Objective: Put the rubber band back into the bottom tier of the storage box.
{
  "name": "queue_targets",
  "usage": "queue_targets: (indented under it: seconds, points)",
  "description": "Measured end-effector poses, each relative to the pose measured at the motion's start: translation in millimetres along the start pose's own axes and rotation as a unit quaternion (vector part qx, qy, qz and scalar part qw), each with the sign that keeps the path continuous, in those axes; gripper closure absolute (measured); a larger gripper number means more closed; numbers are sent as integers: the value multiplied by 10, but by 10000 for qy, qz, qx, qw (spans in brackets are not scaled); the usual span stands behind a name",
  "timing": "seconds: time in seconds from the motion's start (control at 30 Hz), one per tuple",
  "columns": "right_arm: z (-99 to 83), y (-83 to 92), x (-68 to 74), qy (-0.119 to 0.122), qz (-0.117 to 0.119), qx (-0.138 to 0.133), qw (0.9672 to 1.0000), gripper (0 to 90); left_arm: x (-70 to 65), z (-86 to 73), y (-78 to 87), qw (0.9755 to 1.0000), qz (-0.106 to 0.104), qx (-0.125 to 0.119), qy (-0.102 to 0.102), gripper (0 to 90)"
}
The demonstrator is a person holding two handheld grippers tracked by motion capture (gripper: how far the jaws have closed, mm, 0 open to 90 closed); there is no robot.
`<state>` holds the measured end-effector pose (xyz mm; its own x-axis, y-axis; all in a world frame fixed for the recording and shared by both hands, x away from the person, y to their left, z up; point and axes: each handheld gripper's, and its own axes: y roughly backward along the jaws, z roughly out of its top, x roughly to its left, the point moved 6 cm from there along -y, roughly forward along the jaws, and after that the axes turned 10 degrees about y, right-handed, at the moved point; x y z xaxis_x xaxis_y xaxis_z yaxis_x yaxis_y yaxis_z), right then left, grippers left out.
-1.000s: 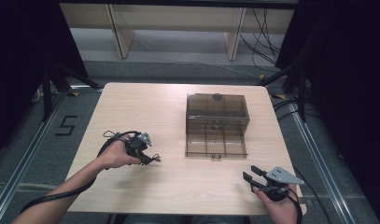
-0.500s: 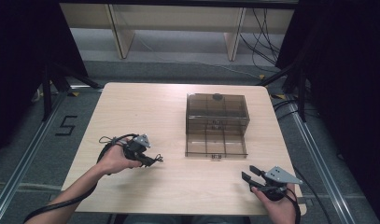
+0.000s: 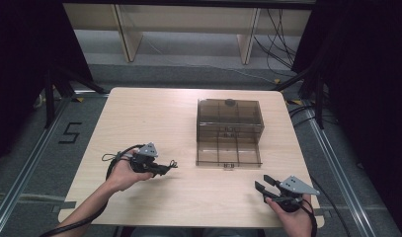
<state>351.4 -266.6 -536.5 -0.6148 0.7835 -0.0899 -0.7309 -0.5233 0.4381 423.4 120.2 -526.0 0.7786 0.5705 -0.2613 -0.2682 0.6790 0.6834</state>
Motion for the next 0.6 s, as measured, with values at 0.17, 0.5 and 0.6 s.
queue_targets:
  seconds: [0.17, 0.5, 0.6]
  points:
    - [2, -3, 16, -58, 30, 20, 10000, 537, -18, 4, -11, 9997, -32, -246, 5, 870]
    - [1, -8, 16, -55, 30, 16, 10000, 536, -111, -3, -38, 9946, -94, -1034, 47, 870]
    - [7, -13, 24, -115, 71, 4, 9999, 538, -127, 6, -37, 9916, -137, -1283, 58, 869]
